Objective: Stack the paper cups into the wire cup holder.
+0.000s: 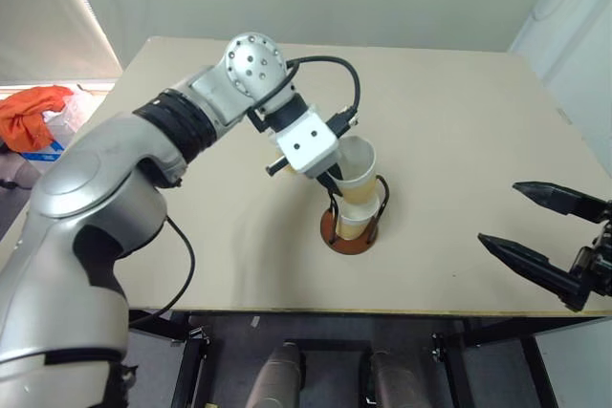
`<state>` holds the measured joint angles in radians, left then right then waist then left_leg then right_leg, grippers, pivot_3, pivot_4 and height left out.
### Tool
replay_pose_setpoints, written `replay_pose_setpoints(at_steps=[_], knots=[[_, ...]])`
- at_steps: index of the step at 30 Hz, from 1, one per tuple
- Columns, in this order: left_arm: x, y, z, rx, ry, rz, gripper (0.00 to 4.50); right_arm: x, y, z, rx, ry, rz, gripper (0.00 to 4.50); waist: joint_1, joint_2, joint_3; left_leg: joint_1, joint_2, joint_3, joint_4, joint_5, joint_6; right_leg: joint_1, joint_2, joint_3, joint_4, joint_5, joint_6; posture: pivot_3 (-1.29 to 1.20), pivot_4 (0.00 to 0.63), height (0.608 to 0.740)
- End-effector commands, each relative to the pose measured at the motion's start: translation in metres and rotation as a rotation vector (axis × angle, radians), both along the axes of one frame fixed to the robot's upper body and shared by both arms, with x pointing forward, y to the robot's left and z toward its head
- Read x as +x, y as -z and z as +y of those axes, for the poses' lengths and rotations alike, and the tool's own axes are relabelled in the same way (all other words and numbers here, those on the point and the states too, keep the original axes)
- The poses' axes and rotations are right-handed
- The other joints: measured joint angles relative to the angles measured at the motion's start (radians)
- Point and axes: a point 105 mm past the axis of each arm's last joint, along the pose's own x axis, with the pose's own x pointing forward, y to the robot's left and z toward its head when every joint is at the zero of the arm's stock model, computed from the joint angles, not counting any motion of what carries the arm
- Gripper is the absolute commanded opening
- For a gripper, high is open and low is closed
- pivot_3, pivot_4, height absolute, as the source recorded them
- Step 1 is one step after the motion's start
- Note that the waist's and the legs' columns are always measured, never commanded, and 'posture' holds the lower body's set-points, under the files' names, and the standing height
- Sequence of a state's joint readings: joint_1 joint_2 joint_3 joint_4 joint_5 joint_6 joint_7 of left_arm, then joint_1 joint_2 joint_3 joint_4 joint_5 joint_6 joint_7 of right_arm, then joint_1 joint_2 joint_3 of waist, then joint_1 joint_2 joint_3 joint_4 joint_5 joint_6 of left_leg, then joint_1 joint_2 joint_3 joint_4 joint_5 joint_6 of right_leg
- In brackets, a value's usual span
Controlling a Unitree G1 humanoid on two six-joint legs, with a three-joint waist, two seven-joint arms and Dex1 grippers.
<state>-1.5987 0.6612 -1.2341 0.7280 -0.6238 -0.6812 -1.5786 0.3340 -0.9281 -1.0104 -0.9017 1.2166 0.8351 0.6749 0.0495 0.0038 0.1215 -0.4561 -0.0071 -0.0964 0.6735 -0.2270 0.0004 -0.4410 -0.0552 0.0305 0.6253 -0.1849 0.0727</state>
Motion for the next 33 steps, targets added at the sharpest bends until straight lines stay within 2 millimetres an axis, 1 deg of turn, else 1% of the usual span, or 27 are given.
replay_pose_setpoints(at_steps=[1, 3, 5, 8, 10, 12, 14, 16, 18, 21, 23, 25, 29, 33], knots=[[0.004, -0.011, -0.006, -0.016, -0.005, -0.025, 0.61, -0.003, -0.010, 0.000, -0.018, 0.000, -0.056, 4.50, 0.001, 0.000, 0.000, 0.000, 0.000, 0.000, 0.001, 0.000, 0.000, 0.000, 0.000, 0.000, 0.000, 0.000, 0.000, 0.00, 0.150, 0.740], [0.008, -0.013, -0.009, -0.036, -0.016, -0.037, 1.29, -0.001, -0.011, 0.000, -0.020, -0.009, -0.055, 4.50, 0.002, 0.000, 0.000, -0.001, 0.000, 0.000, 0.003, -0.001, 0.001, 0.001, 0.000, 0.000, 0.000, 0.000, 0.000, 0.00, 0.150, 0.740], [0.008, -0.014, -0.013, -0.069, -0.034, -0.005, 1.87, 0.002, -0.011, 0.000, -0.019, -0.020, -0.053, 4.50, 0.002, 0.000, 0.000, -0.001, 0.000, 0.000, 0.004, -0.001, 0.002, 0.001, 0.000, 0.000, 0.000, 0.000, 0.001, 0.00, 0.150, 0.740], [0.012, -0.020, -0.021, -0.165, -0.070, 0.034, 2.91, 0.009, -0.010, 0.001, -0.017, -0.044, -0.044, 4.50, 0.002, 0.000, 0.000, 0.001, 0.000, 0.001, 0.007, -0.003, 0.002, 0.003, 0.000, 0.000, 0.000, -0.001, 0.001, 0.00, 0.150, 0.740], [0.019, -0.027, -0.017, -0.200, -0.132, 0.053, 2.91, 0.014, -0.012, 0.002, -0.017, -0.063, -0.046, 4.50, 0.002, 0.000, 0.000, 0.001, 0.000, 0.001, 0.008, -0.003, 0.003, 0.005, 0.000, 0.000, 0.000, -0.001, 0.001, 0.00, 0.150, 0.740], [0.026, -0.038, -0.009, -0.256, -0.207, 0.074, 2.91, 0.018, -0.014, 0.003, -0.017, -0.082, -0.049, 4.50, 0.002, 0.000, 0.000, 0.001, -0.001, 0.001, 0.008, -0.002, 0.003, 0.005, 0.000, 0.000, 0.000, -0.001, 0.002, 0.00, 0.150, 0.740], [0.041, -0.044, 0.014, -0.271, -0.357, 0.089, 2.91, 0.022, -0.013, 0.004, -0.023, -0.098, -0.042, 4.50, 0.001, 0.001, 0.000, 0.001, -0.001, 0.002, 0.008, -0.002, 0.003, 0.005, 0.000, 0.001, 0.000, 0.000, 0.004, 0.00, 0.150, 0.740], [0.055, -0.040, 0.044, -0.257, -0.508, 0.095, 2.91, 0.027, -0.011, 0.005, -0.031, -0.108, -0.028, 4.50, -0.005, 0.002, -0.001, 0.002, 0.000, 0.002, 0.008, -0.002, 0.003, 0.005, 0.000, 0.001, 0.000, 0.000, 0.005, 0.00, 0.150, 0.740], [0.060, -0.037, 0.059, -0.259, -0.590, 0.121, 2.91, 0.029, -0.011, 0.006, -0.033, -0.119, -0.023, 4.50, -0.008, 0.002, -0.001, 0.003, 0.000, 0.003, 0.007, -0.002, 0.003, 0.005, 0.001, 0.001, 0.000, -0.001, 0.005, 0.00, 0.150, 0.740], [0.061, -0.039, 0.064, -0.316, -0.648, 0.203, 2.91, 0.032, -0.012, 0.004, -0.040, -0.124, -0.022, 4.50, 0.001, 0.002, -0.001, 0.001, 0.000, 0.002, 0.007, 0.002, -0.006, 0.004, 0.001, 0.001, 0.000, -0.004, 0.006, 0.00, 0.150, 0.740], [0.066, -0.035, 0.072, -0.312, -0.707, 0.214, 2.91, 0.033, -0.011, 0.004, -0.044, -0.125, -0.021, 4.50, 0.010, 0.002, -0.001, 0.000, -0.002, 0.001, 0.008, 0.002, -0.005, 0.004, 0.000, 0.002, 0.000, -0.005, 0.008, 0.00, 0.150, 0.740], [0.070, -0.024, 0.079, -0.278, -0.760, 0.211, 2.91, 0.033, -0.010, 0.006, -0.042, -0.132, -0.021, 4.50, 0.014, 0.001, -0.001, -0.001, -0.003, 0.001, 0.008, 0.001, -0.004, 0.005, -0.001, 0.002, -0.001, -0.005, 0.008, 0.00, 0.150, 0.740], [0.076, -0.005, 0.077, -0.265, -0.820, 0.257, 2.91, 0.032, -0.009, 0.009, -0.039, -0.130, -0.022, 4.50, 0.014, 0.001, -0.001, 0.000, -0.004, 0.003, 0.008, -0.001, -0.003, 0.005, -0.003, 0.002, -0.001, -0.006, 0.009, 0.00, 0.150, 0.740], [0.088, 0.014, 0.079, -0.231, -0.906, 0.182, 2.91, 0.028, -0.010, 0.010, -0.040, -0.117, -0.025, 4.50, 0.013, 0.001, 0.000, 0.001, -0.006, 0.005, 0.008, -0.001, -0.002, 0.005, -0.003, 0.002, -0.001, -0.007, 0.010, 0.00, 0.150, 0.740]])
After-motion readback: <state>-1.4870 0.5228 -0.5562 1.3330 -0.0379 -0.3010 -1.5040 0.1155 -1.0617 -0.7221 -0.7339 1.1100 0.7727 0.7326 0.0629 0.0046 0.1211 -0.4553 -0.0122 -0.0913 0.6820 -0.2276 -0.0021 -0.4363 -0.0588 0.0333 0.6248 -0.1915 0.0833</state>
